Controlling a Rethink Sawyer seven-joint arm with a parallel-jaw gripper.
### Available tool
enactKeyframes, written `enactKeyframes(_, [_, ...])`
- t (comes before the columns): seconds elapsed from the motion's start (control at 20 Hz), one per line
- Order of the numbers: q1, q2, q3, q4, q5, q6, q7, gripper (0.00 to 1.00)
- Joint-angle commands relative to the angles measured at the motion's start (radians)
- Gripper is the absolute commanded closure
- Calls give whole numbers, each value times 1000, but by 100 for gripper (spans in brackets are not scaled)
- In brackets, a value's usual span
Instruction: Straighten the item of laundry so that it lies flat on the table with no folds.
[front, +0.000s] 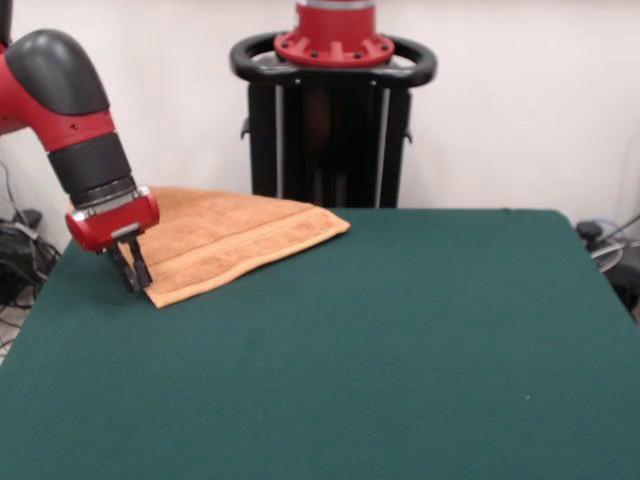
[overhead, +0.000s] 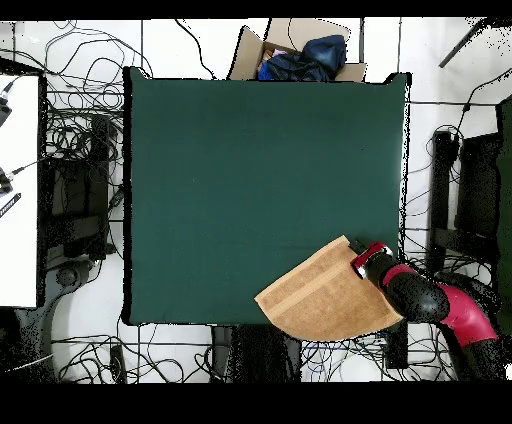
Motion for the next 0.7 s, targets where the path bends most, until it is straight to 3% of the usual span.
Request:
enactKeyframes(0.05, [142, -148, -147, 0, -41, -38, 230, 100])
enactKeyframes(0.25, [168, -178, -154, 19, -10, -50, 242, 100])
enactKeyframes(0.5, [264, -187, -223, 55, -14, -151, 322, 100])
enactKeyframes(0.7, [284, -184, -247, 60, 26, -167, 303, 100])
